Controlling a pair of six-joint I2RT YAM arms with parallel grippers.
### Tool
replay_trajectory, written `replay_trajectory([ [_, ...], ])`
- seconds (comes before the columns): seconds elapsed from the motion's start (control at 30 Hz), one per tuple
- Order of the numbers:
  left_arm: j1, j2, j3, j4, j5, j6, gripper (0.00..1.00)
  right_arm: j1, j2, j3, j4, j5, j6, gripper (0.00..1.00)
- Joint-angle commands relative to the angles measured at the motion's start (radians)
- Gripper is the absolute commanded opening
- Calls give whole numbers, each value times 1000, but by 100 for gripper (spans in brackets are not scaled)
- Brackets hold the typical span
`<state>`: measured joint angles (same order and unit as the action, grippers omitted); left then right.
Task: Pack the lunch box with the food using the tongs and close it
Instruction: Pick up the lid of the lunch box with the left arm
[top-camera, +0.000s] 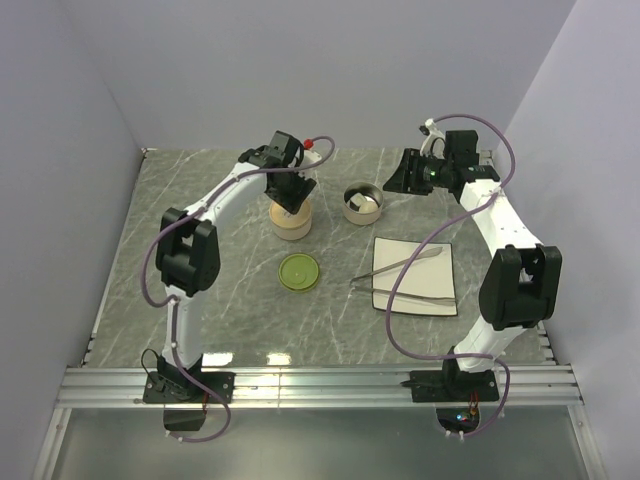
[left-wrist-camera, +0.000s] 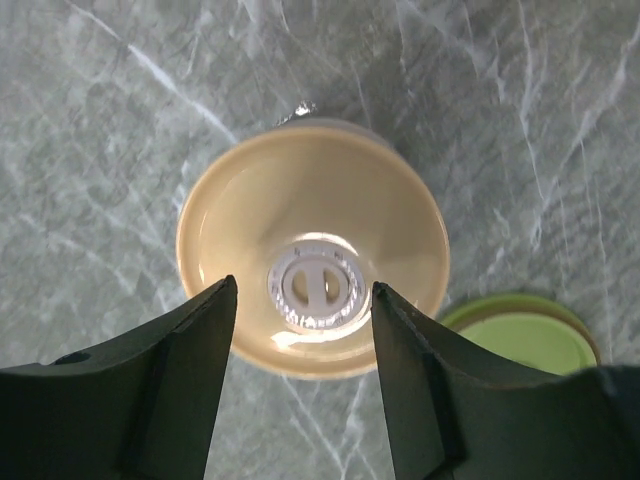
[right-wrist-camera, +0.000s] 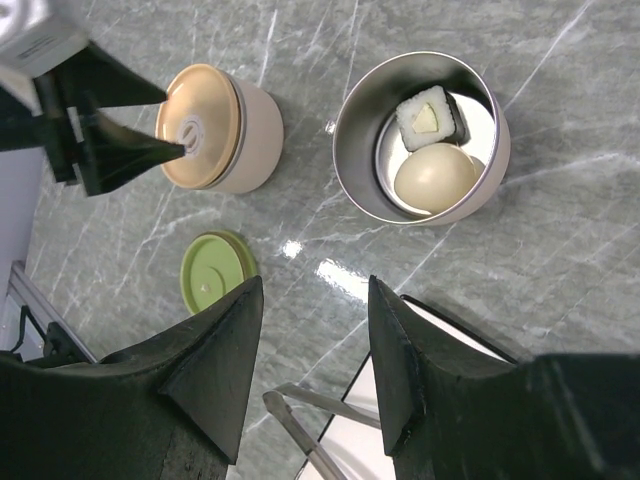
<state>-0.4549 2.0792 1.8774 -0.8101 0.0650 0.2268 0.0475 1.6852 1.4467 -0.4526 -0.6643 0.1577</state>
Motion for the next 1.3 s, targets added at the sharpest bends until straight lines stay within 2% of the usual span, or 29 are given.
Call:
replay_trajectory([
  [0.0,-2,41,83,31,25,-46,62,-6,-50,-8,2,-9,-24,54],
  [0.27,-1,96,69,37,9,-50,63,-9,-47,-9,2,-3,-27,54],
  [0.73,-1,110,-103,74,30,-63,63,-9,-27,-5,-5,5,-32,54],
  [1.03,5,73,-222,75,71,-76,62,-9,-19,6,-14,6,-33,54],
  [1.27,10,50,-256,52,64,-72,62,-9,-19,18,-15,5,-27,54],
])
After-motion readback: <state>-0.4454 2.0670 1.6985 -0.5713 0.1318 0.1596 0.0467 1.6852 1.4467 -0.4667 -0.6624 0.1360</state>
